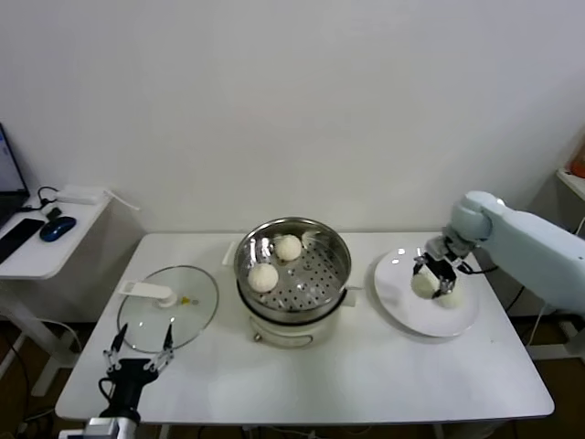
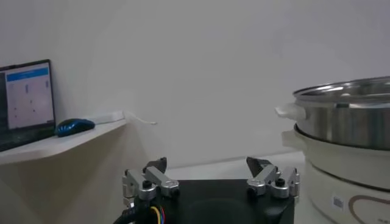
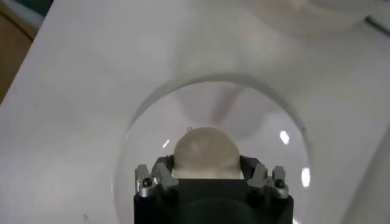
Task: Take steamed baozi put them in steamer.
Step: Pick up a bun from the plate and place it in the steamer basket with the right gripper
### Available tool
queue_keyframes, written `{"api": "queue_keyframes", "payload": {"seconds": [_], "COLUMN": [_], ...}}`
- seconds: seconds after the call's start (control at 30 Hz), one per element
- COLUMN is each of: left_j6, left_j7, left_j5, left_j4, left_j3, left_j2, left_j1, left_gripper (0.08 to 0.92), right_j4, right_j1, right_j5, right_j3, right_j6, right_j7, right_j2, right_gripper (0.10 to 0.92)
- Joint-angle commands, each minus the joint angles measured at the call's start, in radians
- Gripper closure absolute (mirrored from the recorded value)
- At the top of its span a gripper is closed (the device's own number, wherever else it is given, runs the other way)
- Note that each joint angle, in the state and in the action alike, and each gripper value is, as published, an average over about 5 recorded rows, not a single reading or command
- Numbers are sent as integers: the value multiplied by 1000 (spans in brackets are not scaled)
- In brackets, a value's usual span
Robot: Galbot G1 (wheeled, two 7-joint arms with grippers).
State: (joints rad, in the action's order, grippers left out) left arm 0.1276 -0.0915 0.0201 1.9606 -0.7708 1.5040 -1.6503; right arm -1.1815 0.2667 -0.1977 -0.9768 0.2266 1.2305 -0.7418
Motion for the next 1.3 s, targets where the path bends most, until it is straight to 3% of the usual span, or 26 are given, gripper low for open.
{"api": "queue_keyframes", "payload": {"seconds": [0.03,0.4,0.87,1.3], "left_j6": [-4,-13,-31,-43], "left_j7": [-1,1,0,1], "left_j5": [-4,-3,-1,9], "left_j4": [1,6,19,27], "left_j3": [4,2,-10,-21], "left_j2": [1,-1,-10,-19], "left_j1": [3,8,23,31], "left_gripper": [177,177,177,177], "right_j4": [-306,-414,-278,-323], "right_j1": [311,436,269,185], "right_j5": [-74,-116,-238,-304], "right_j3": [-110,-142,-142,-189], "right_j6": [208,273,279,307], "right_j7": [1,-10,-13,-12], "right_j2": [9,-171,-508,-508], "right_gripper": [314,313,299,296]}}
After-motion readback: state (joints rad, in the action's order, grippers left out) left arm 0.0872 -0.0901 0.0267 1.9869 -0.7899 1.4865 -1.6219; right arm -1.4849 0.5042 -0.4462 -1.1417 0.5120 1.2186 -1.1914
